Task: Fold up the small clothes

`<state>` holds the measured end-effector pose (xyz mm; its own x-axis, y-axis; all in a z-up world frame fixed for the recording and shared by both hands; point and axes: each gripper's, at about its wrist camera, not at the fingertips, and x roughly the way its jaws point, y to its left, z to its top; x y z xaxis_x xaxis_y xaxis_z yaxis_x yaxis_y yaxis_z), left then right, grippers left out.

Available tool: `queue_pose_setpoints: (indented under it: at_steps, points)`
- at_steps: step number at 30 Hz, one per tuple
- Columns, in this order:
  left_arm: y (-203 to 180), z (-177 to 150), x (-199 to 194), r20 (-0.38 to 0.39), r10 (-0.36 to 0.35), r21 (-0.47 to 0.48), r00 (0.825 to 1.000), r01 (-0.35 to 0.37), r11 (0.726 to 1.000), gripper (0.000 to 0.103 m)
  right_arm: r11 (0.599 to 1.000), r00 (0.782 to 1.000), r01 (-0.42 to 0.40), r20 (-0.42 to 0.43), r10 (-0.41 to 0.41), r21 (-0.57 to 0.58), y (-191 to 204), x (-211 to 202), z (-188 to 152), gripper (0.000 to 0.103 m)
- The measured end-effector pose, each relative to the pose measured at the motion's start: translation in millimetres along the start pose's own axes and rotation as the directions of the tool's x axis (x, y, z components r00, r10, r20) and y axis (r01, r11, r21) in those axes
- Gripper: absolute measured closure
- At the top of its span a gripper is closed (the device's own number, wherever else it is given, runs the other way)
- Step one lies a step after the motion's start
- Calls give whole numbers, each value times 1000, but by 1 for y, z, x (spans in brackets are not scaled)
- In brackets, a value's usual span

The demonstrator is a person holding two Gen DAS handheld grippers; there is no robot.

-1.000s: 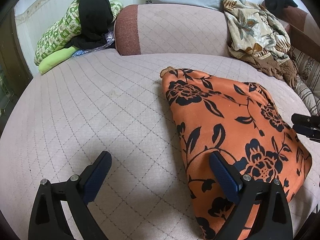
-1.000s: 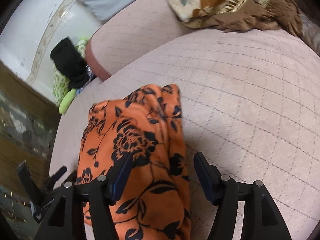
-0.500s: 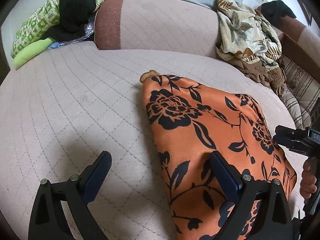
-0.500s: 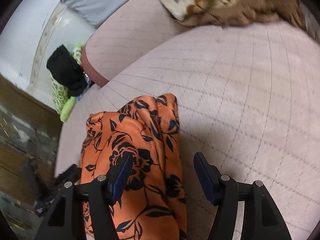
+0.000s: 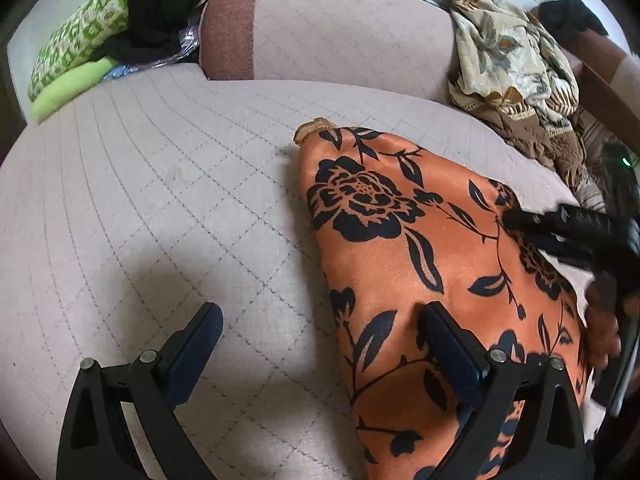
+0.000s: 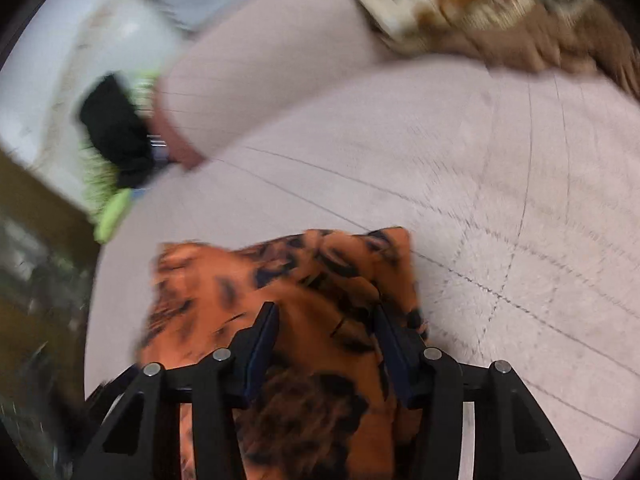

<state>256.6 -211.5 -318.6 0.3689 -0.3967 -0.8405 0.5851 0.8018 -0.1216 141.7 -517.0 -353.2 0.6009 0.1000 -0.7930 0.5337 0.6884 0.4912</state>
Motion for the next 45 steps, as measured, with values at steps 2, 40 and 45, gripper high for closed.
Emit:
queue_pose_setpoints:
  at_steps: [2,40,45]
  points:
    - [1,0,-1,-2,0,3,1000,0,1000,3,1000,1000,11,-19,-10,22,-3,-1,7,40]
    - [-13,-10,9,-162,-355,-53,921,351,935,19,912,907,-411,-106,408,-5,-14,-16,-75,28]
    - [-21,-10,6,-127,-294,-2,947,296,955,36,915,913,-404,-53,404,15,-21,-17,-82,47]
